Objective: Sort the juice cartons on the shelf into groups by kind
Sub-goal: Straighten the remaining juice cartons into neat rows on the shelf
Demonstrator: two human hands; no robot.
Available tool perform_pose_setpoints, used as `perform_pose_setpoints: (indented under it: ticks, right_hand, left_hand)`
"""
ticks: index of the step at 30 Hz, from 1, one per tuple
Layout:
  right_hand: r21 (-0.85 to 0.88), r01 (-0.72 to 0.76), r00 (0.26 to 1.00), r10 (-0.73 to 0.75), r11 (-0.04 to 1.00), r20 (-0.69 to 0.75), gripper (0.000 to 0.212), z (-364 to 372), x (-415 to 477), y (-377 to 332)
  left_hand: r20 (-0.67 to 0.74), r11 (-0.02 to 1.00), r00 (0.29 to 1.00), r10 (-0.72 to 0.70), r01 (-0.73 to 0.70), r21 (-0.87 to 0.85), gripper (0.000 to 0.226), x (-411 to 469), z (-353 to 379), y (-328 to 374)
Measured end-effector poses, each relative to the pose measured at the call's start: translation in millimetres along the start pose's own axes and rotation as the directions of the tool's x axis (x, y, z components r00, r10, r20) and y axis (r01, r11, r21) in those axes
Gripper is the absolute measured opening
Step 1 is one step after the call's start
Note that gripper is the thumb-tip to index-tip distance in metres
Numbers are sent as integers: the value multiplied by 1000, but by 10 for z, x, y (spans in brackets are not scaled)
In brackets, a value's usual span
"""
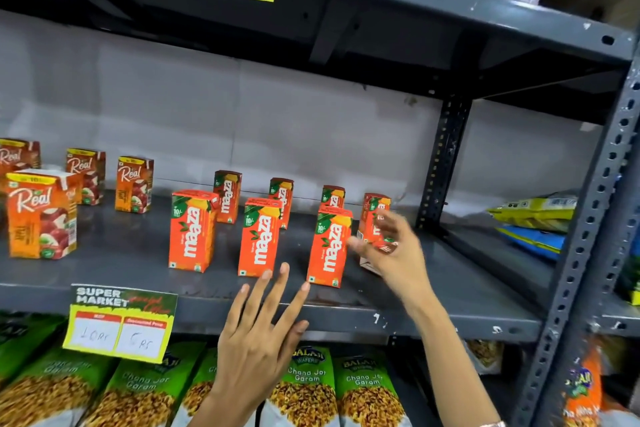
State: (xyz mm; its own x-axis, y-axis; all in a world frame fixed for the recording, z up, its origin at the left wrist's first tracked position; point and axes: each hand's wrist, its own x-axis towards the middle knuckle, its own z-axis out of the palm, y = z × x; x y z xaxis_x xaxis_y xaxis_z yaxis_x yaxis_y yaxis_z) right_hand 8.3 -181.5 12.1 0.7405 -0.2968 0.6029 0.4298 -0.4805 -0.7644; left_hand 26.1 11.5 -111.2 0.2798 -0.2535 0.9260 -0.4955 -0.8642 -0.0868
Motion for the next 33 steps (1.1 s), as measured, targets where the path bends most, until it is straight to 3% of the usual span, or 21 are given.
perform_pose_setpoints:
  ticks: [2,3,7,10,13,16,18,20,23,29,33]
  right_hand:
    - [-62,-97,977,83,993,-197,63,-221,195,135]
    - [-133,-197,961,164,971,-225,70,-319,285,214]
    - [-329,-525,841,539,785,-54,104,-541,476,598]
    - [-280,-569,801,598,773,23,92,-543,480,556]
    - [-141,-541,833,552,829,46,63,-548,517,523]
    - [12,-427,903,425,904,57,53,-510,497,428]
    - [27,-306,952,306,951,27,54,-481,487,347]
    - [-77,-147,989,146,986,-12,56,-482,459,242]
    - [-141,1,1000,3,990,30,61,-543,348,96]
    - [-12,96,988,-94,995,124,59,-584,56,118]
    - [51,86,985,-93,995,149,67,-601,-23,168]
  left_hand:
    - [-9,1000,1000,-2,2,6,46,4,17,2]
    - [-9,1000,1000,-3,3,8,46,4,21,2]
    - [-14,1000,1000,-2,2,2,45,-5,26,13]
    - [-17,1000,1000,-6,6,-6,44,10,22,20]
    - [-19,1000,1000,-5,5,-13,44,15,13,15]
    - [-21,1000,1000,-6,6,-22,44,8,11,14]
    - [-23,1000,1000,-12,11,-27,45,18,4,18]
    - [-24,999,1000,-16,15,-29,44,25,-13,21]
    - [-8,999,1000,-14,13,-43,44,36,-39,23]
    - [75,990,997,-27,37,-136,45,27,-90,18]
    - [111,924,982,-156,185,-336,48,144,-252,157]
